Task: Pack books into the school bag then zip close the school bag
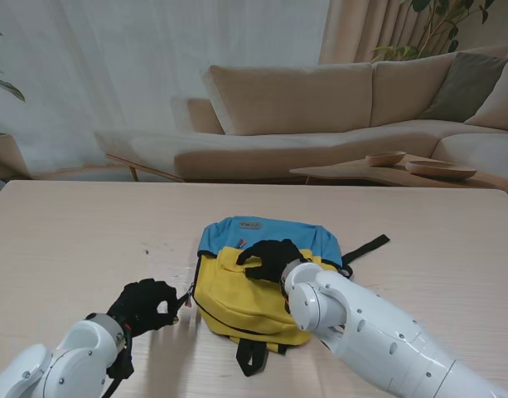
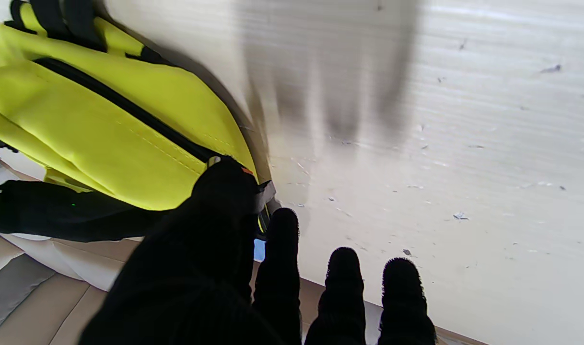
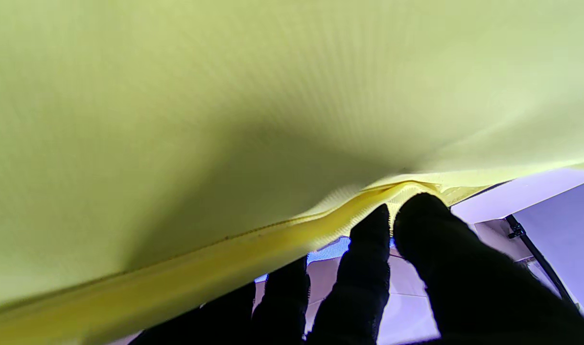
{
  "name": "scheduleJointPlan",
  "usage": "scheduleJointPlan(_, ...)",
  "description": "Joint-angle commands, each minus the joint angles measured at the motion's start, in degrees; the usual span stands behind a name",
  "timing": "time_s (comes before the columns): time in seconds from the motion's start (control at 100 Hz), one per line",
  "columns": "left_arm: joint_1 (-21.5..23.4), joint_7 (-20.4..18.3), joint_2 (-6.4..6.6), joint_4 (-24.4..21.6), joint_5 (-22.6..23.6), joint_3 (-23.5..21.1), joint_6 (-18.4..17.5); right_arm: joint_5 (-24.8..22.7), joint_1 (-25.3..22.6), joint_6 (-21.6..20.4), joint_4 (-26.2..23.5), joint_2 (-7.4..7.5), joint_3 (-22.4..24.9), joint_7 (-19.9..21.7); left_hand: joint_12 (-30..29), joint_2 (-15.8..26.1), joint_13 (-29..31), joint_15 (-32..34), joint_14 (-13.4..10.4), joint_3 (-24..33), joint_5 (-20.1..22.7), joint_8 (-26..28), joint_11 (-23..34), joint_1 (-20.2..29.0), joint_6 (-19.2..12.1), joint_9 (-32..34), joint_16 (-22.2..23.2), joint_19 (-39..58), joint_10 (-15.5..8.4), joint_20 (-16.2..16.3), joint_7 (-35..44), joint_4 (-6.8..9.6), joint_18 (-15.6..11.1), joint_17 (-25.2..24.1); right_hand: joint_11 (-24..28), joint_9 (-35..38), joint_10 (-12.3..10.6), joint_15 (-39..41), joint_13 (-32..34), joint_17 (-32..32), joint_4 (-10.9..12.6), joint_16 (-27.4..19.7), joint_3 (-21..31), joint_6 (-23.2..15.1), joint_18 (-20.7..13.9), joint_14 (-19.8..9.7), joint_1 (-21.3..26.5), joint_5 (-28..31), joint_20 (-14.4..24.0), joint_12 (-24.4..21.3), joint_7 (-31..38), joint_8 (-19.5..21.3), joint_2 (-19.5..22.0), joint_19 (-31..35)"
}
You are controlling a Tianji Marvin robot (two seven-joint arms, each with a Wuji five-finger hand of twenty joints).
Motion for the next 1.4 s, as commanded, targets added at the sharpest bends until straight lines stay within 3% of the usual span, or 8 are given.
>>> scheduleJointPlan(0.0, 2.12, 0.35, -0.67, -1.52, -0.35, 0.45, 0.14, 0.25, -0.93, 1.24, 2.66, 0.08, -0.71, 1.58, 1.06, 0.91, 0.47, 0.71, 0.7, -0.25, 3.32, 2.51, 1.22, 2.7, -1.49, 1.3, 1.13, 2.73, 0.75, -1.24, 4.64, 1.08, 1.06, -1.29, 2.41, 1.33, 5.42, 0.96, 0.61, 2.13, 2.31, 0.84, -2.04, 18.77, 9.18, 2.93, -2.3, 0.34, 2.06, 1.24, -2.37, -2.98, 0.84, 4.18)
scheduleJointPlan(0.06, 3.45, 1.29, -0.81, -2.42, -0.36, 0.62, 0.36, 0.67, -0.82, 1.66, 2.66, -0.05, -0.76, 1.48, 1.13, 0.98, 0.65, 0.88, 0.82, -0.27, 3.36, 2.56, 1.34, 2.62, -1.63, 1.44, 1.22, 3.34, 0.7, -1.64, 4.6, 1.08, 1.1, -1.23, 2.48, 1.32, 5.34, 0.98, 0.55, 1.98, 2.33, 0.85, -2.06, 18.72, 9.27, 2.93, -2.24, 0.28, 2.12, 1.26, -2.31, -3.07, 0.79, 4.21)
scheduleJointPlan(0.11, 4.53, 2.4, -0.97, -2.98, 0.05, 0.89, 0.46, 0.73, -0.66, 1.87, 2.66, -0.09, -0.9, 1.5, 1.27, 0.95, 0.86, 1.09, 0.82, -0.31, 3.48, 2.89, 1.34, 2.63, -1.9, 1.34, 1.46, 6.4, 0.59, -5.25, 4.29, 1.13, 1.2, -1.77, 2.53, 1.31, 5.42, 1.01, 0.57, 1.98, 2.33, 0.86, -2.07, 18.71, 9.43, 3.01, -2.28, 0.23, 2.17, 1.28, -2.27, -3.14, 0.82, 4.28)
scheduleJointPlan(0.56, 12.69, 7.47, -1.5, -8.48, 2.74, 3.52, -0.23, 2.26, 1.82, 5.25, 3.66, -0.97, -4.27, 1.77, 2.58, 0.46, 2.01, 4.95, 1.55, 0.31, 4.37, 3.65, 2.81, 2.33, -3.47, 2.99, 4.23, 12.47, 1.14, -4.23, 3.54, 1.2, 1.65, -1.68, 2.63, 1.32, 5.35, 1.13, 0.76, 2.21, 2.4, 0.9, -2.08, 18.67, 9.77, 3.07, -2.32, -0.01, 2.52, 1.27, -1.89, -3.52, 0.92, 4.67)
scheduleJointPlan(0.83, 9.23, 2.45, -0.41, -8.36, -0.49, 7.21, 0.21, 2.56, 2.47, 6.53, 3.62, -1.17, -5.2, 2.02, 5.05, 0.87, 2.53, 9.24, 2.42, -0.09, 4.23, 4.65, 5.64, 2.46, -4.31, 3.79, 6.9, 20.54, 1.14, -2.69, 2.83, 1.21, 1.63, -1.56, 2.65, 1.21, 5.25, 1.12, 0.73, 2.18, 2.45, 0.9, -2.12, 18.64, 9.74, 2.94, -2.35, -0.19, 2.67, 1.26, -1.77, -3.69, 0.85, 4.79)
scheduleJointPlan(1.02, 6.03, -0.72, 0.35, -8.23, -2.33, 10.27, 1.34, 2.83, 2.73, 6.89, 3.84, -1.29, -5.16, 2.0, 11.32, 0.88, 3.3, 11.12, 3.01, -0.25, 4.31, 4.82, 5.7, 2.51, -4.42, 5.47, 7.68, 26.74, 1.43, -2.41, 2.57, 1.27, 1.85, -1.74, 2.68, 1.18, 5.21, 1.08, 0.64, 2.15, 2.48, 0.89, -2.15, 18.62, 9.73, 2.98, -2.3, -0.21, 2.69, 1.26, -1.68, -3.77, 0.85, 4.74)
scheduleJointPlan(1.25, 0.52, -5.1, 1.35, -6.63, -6.72, 13.27, 2.12, 3.3, 2.74, 6.89, 4.2, -1.46, -4.84, 1.69, 11.5, 1.36, 3.09, 11.24, 2.98, -0.53, 3.94, 4.68, 5.28, 2.48, -4.6, 4.93, 7.66, 27.92, 1.15, -2.55, 2.27, 1.2, 1.85, -1.78, 2.69, 1.15, 5.2, 1.12, 0.65, 2.13, 2.52, 0.91, -2.07, 18.57, 9.77, 2.77, -2.26, -0.36, 2.73, 1.26, -1.65, -3.87, 0.73, 4.72)
scheduleJointPlan(1.39, 0.8, -4.62, 1.18, -6.73, -6.0, 12.63, 1.69, 3.33, 2.3, 6.17, 3.97, -1.42, -4.1, 1.4, 11.69, 1.43, 3.17, 11.35, 3.02, -1.0, 3.85, 4.49, 5.36, 2.7, -4.76, 4.97, 7.67, 28.13, 1.13, -2.76, 2.27, 1.24, 1.74, -1.82, 2.73, 1.12, 5.02, 1.22, 0.73, 2.2, 2.53, 0.96, -2.02, 17.97, 9.83, 2.51, -2.49, -0.79, 2.79, 1.28, -1.7, -3.94, 0.73, 4.8)
